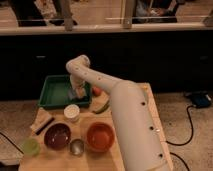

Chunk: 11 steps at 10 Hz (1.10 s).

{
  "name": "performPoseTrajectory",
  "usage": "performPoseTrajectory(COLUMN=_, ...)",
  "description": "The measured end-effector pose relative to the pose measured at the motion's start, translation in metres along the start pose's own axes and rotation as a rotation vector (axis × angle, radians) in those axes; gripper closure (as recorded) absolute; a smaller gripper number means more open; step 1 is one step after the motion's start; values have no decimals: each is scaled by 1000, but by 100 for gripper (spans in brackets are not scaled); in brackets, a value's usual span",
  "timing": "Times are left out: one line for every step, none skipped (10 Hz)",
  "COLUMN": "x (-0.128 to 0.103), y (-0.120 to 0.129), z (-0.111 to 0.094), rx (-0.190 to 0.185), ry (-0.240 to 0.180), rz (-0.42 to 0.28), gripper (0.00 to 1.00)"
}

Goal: Wipe tray with sponge

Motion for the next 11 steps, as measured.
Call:
performPoseTrajectory(x=2, y=-2, z=-1, rx=7, ry=2, rz=11, gripper=100)
performPoseTrajectory(x=13, y=-7, z=0, rx=15, ry=22, rz=28, gripper=100)
performPoseTrajectory(x=17, y=-12, z=0, rx=17, ry=34, rz=34, gripper=100)
performPoseTrajectory(x=20, y=-17, z=1, rx=18, ry=40, rz=34, gripper=100)
performPoseTrajectory(x=20, y=-26, z=5, rx=20, ry=42, rz=22, gripper=100)
performPoseTrajectory(x=15, y=-34, z=7, rx=24, ry=34, rz=6, gripper=100)
performPoseTrajectory(x=7, y=-40, z=9, rx=25, ry=22, rz=-14, gripper=100)
performPoseTrajectory(x=-6, y=-44, z=12, rx=21, ry=-3, rz=-52, gripper=100)
performPoseTrajectory(x=-13, y=-42, z=12, rx=17, ry=-19, rz=-73, gripper=100)
performPoseTrajectory(x=-20, y=-35, z=11, rx=11, ry=-35, rz=-94, gripper=100)
performPoseTrajectory(x=-30, y=-21, z=6, rx=6, ry=-56, rz=-121, gripper=100)
